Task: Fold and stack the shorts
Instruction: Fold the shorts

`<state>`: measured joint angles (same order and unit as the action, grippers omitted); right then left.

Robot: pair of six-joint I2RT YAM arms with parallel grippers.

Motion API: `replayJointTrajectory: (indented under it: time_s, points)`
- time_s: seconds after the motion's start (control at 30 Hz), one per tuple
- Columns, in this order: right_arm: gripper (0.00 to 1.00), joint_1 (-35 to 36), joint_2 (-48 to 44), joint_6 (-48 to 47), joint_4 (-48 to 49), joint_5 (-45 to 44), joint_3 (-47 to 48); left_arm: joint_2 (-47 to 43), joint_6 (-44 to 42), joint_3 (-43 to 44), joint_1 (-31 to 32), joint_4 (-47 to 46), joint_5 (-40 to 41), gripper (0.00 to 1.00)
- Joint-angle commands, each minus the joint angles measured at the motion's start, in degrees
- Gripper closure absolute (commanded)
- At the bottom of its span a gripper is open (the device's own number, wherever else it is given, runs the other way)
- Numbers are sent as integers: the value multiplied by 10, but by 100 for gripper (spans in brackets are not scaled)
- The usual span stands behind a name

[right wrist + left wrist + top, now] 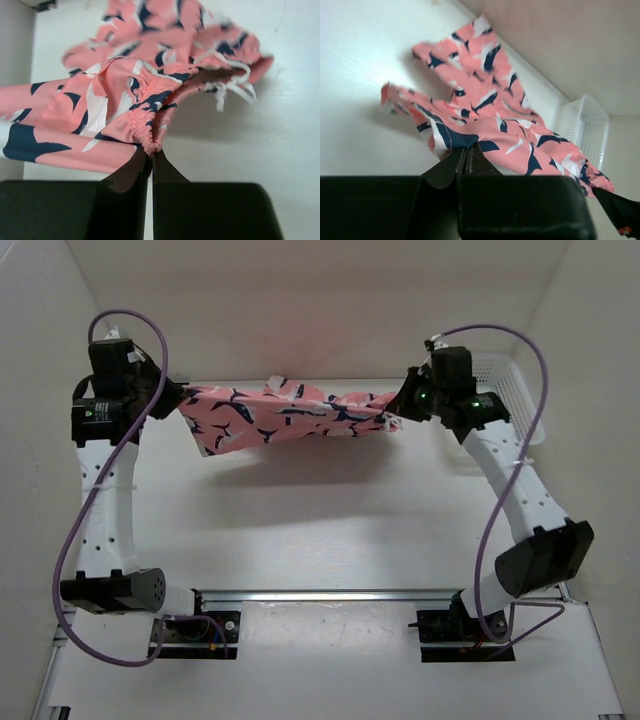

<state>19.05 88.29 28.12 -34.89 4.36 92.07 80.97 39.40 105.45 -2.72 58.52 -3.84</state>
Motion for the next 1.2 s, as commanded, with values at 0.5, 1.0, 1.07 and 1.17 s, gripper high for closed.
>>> replayJointTrajectory:
  time_s: [0.5,1.0,1.07,1.17]
  points:
    - [100,-7,-199,-97,-223,25,403,-169,-38,415,-20,87,106,90]
    - [100,-7,-254,-75,-206,-182,98,-95,-67,203,-20,-5,45,90]
    - [100,-7,-222,-80,-152,-187,52,-70,-74,174,-20,-12,45,90]
    - [100,-12,-141,-80,-104,-178,10,-14,-79,123,-20,-46,45,90]
